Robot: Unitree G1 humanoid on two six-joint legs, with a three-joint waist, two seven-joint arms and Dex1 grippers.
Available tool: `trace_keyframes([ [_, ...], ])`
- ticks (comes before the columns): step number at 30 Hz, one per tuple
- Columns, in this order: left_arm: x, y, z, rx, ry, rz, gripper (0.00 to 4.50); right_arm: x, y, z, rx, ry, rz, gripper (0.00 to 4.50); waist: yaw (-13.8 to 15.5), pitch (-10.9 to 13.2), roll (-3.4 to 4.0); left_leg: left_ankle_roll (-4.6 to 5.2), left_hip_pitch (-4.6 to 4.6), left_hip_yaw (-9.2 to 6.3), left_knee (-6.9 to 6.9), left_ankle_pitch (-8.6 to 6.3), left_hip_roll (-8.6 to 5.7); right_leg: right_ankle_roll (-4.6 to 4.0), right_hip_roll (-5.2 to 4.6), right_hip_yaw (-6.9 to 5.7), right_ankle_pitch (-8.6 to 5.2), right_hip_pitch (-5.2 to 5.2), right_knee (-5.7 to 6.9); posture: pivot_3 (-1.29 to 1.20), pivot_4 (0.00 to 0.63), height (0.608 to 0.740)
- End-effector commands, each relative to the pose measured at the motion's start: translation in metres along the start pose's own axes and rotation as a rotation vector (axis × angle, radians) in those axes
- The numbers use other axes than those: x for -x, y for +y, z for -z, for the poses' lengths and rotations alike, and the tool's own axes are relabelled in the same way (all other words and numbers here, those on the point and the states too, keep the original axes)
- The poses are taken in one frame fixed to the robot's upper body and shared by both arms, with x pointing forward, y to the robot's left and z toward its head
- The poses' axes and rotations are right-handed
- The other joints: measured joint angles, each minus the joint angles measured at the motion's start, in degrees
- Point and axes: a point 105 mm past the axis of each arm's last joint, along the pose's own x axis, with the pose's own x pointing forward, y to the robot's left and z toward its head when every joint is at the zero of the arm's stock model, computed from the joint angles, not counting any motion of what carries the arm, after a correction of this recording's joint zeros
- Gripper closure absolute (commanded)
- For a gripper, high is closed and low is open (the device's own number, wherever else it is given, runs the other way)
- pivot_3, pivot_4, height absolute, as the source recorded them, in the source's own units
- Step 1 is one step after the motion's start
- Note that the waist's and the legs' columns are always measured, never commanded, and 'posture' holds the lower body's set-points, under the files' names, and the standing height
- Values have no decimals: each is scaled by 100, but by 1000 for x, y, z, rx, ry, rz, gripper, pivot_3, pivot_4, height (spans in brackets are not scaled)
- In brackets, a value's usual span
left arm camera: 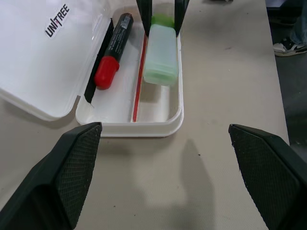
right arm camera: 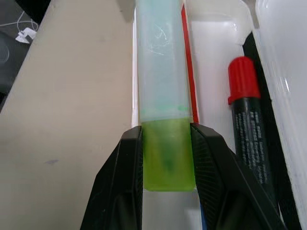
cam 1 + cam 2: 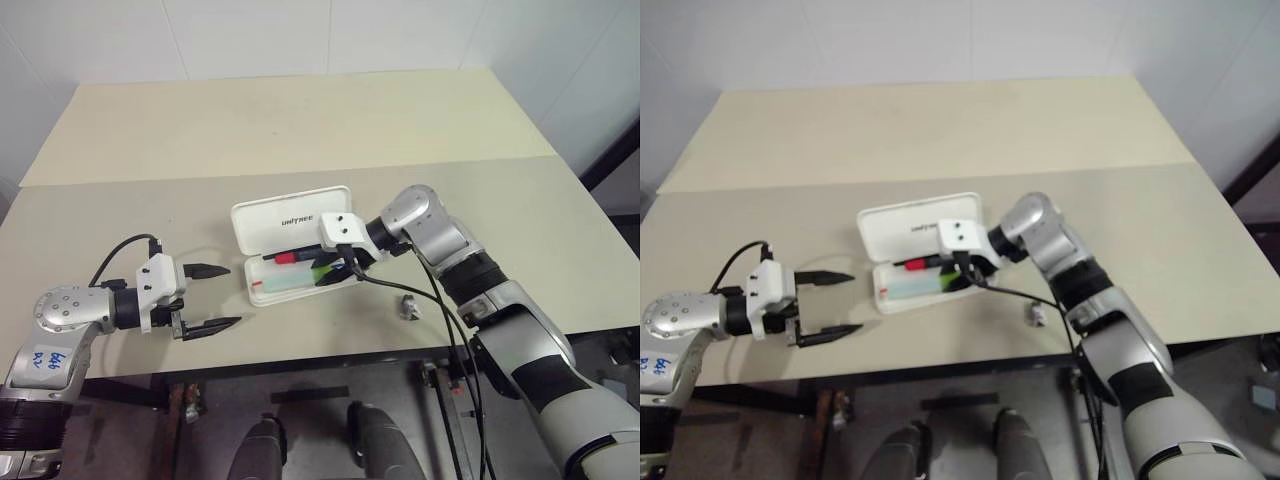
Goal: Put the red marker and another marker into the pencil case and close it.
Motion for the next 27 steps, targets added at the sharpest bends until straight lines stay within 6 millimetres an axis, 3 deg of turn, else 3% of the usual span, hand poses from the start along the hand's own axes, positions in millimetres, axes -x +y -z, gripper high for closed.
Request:
trace_keyframes([
  [1,4,5,-9,-42,-13,-20,0,0,-4,-21,48,-49,0,3430,1,0,0,0,0,0,0,0,0,0,0,0,0,0,0,0,150,740],
  [12,1,4,-9,-43,-15,-10,0,-1,-4,-26,55,-79,16,3430,6,0,0,0,-1,-1,0,0,1,-1,0,-1,0,-2,1,0,150,740],
  [21,-1,5,-9,-48,-19,0,0,2,-3,-19,58,-45,15,163,4,0,0,-1,-1,0,0,0,0,-1,0,0,0,-2,1,0,150,740],
  [27,-4,6,-9,-52,-24,9,0,11,-5,-39,73,-129,35,27,3,0,0,-1,-2,0,-2,0,2,-1,2,0,0,-5,1,0,150,740],
])
